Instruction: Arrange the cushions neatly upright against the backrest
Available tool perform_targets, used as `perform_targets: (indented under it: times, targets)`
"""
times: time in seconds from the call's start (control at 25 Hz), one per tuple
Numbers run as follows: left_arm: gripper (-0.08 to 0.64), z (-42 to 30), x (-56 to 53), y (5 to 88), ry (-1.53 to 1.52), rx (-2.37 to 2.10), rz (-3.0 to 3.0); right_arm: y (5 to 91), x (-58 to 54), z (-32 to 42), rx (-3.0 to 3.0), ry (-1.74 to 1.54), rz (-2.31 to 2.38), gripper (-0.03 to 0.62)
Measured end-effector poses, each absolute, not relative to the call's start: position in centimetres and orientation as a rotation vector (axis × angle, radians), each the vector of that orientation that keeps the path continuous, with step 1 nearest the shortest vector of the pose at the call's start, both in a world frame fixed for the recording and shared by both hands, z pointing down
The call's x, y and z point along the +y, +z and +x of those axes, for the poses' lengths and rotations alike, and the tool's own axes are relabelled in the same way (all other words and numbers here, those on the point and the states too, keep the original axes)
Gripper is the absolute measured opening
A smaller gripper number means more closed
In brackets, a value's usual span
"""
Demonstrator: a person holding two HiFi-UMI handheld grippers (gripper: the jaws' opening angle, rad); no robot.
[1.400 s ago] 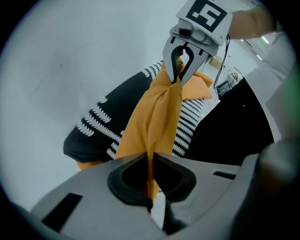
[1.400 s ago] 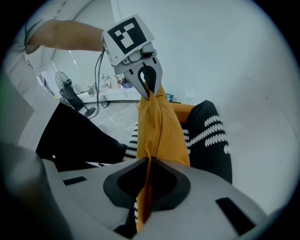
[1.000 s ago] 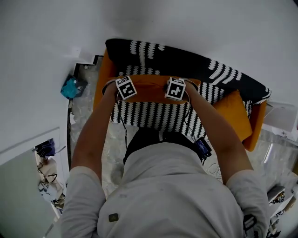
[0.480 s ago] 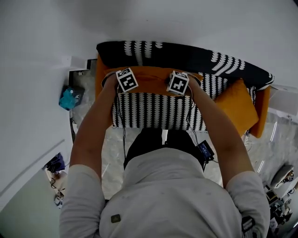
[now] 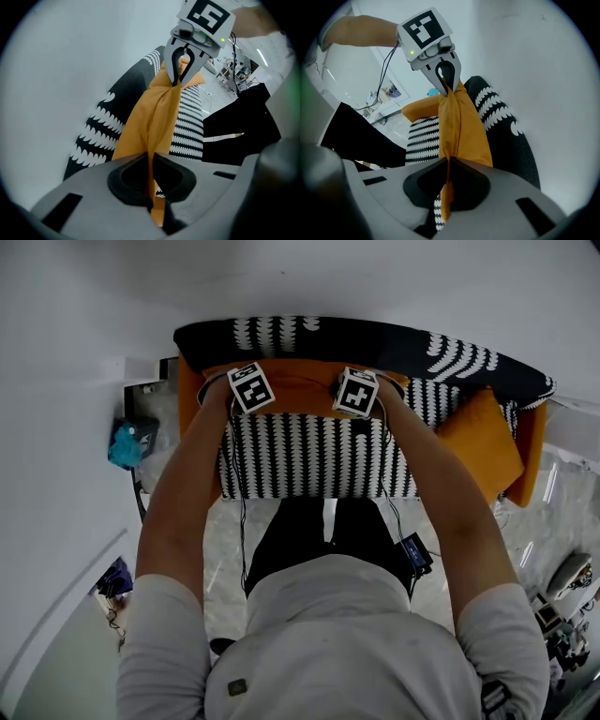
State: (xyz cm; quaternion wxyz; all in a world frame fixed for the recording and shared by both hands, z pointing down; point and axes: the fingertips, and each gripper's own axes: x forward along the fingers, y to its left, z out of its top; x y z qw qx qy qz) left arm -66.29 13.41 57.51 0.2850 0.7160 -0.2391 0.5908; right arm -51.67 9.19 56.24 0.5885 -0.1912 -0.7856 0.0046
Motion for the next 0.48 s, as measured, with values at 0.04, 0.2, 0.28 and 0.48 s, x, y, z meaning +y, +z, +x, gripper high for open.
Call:
perform_targets:
  times: [0.04,0.2,0.28,0.48]
  targets:
    - [0.023,-66.4,12.9,57.8,1.578,-0.644,1.918,56.5,8.7,-51.8,-1.832,0.011,-0.438,0.028]
    - [0.023,-67.3,11.1,58.4,1.564,-0.661,1.914,57.1,6.7,-52.7,-1.842,0.004,-0.418,0.028]
    - [0.025,-67.6,10.5,58.7,1.573,-0.643,1.909,57.5,6.1,-53.0,-1.835,-0.011,-0.428,0.028]
    - [0.026,-68.0,8.7,59.5,1.603,-0.651,1.92,58.6,4.2,-53.5,-1.828,-0.021,-0.421,0.028]
